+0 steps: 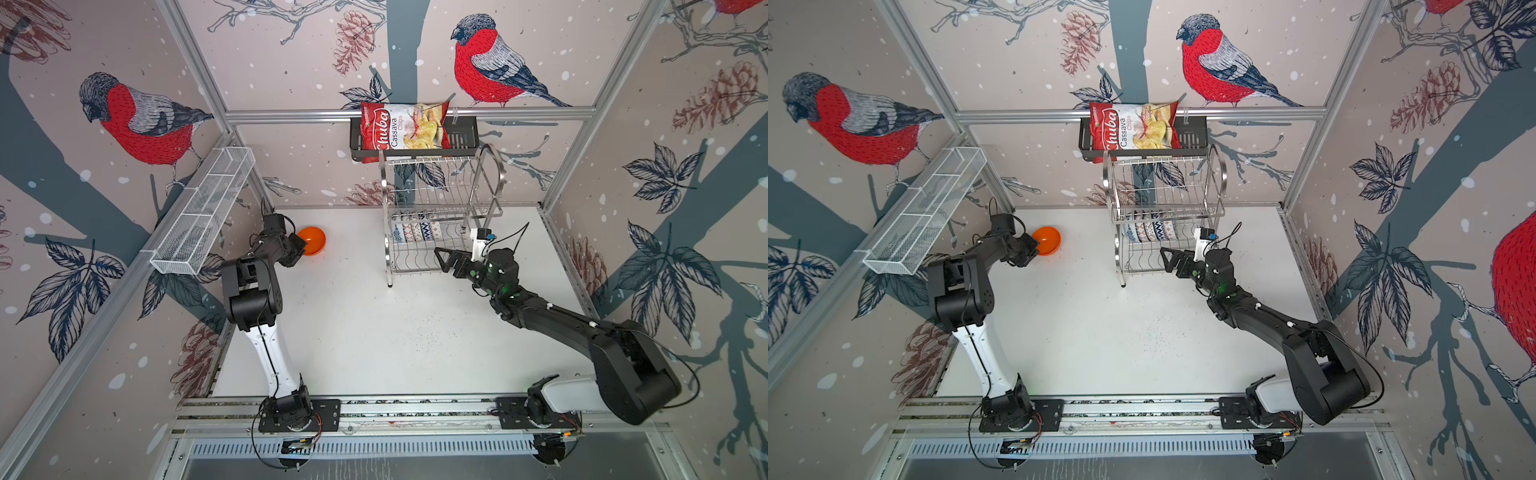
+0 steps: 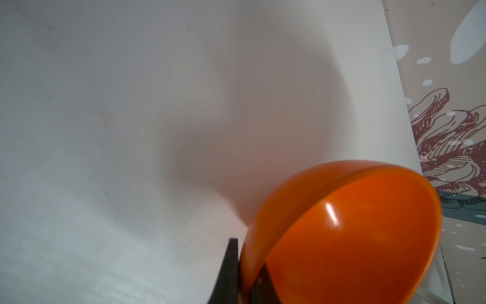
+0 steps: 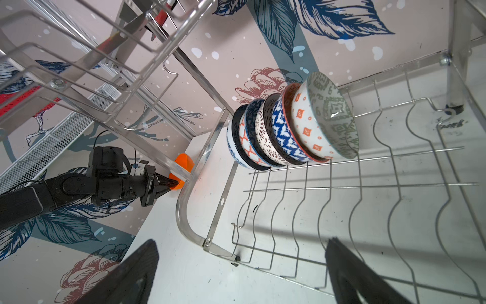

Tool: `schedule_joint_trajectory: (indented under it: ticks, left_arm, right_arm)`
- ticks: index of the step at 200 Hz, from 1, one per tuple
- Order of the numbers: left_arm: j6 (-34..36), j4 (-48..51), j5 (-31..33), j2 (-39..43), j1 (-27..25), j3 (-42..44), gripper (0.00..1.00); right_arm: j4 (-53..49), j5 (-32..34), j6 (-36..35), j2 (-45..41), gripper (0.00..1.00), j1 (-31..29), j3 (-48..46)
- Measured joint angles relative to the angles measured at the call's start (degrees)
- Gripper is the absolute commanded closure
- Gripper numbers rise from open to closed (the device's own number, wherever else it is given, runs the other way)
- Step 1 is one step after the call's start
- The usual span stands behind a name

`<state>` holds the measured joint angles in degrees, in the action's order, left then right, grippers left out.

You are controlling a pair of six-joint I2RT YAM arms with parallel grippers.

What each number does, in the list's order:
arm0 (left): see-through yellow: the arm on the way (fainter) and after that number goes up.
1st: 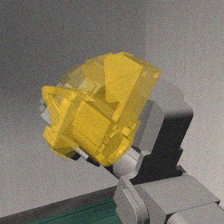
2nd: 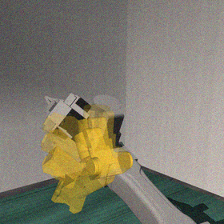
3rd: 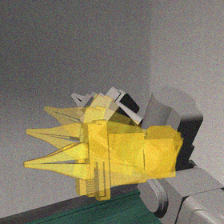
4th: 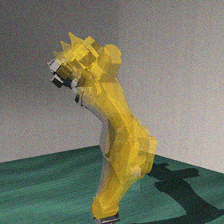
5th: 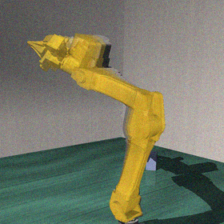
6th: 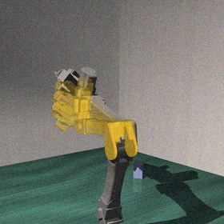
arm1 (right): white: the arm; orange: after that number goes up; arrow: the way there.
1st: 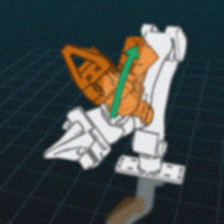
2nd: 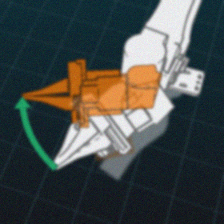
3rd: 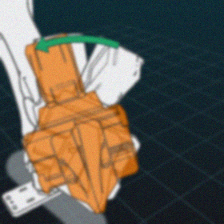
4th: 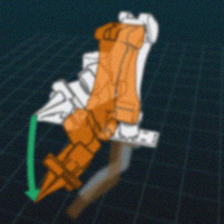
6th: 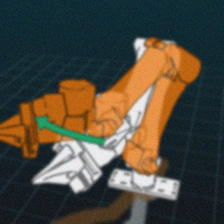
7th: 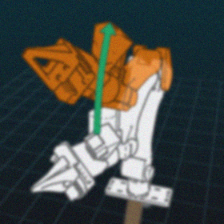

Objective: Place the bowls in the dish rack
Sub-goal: 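Drag the orange bowl with the left gripper toward the rack front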

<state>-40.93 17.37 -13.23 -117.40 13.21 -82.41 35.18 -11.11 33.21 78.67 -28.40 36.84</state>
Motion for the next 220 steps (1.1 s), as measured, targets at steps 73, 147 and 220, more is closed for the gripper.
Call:
schedule_joint_trajectory:
  ticks: [73, 147, 220]
  left_arm:
    - [4.96, 1.22, -1.22, 13.49, -7.69, 11.02, 1.0]
    - [4.96, 2.6, -6.01, 28.39, -13.57, 26.99, 1.0]
    - [6.36, 2.47, -9.77, 35.82, -15.32, 34.56, 1.0]
  right_arm:
    - [-0.17, 1.66, 1.25, 0.22, 0.01, 1.33, 0.13]
    - [-8.52, 9.14, 1.14, -2.47, 0.03, 2.21, 1.81]
    - [-18.47, 18.75, -1.75, -11.8, 0.14, 7.89, -2.25]
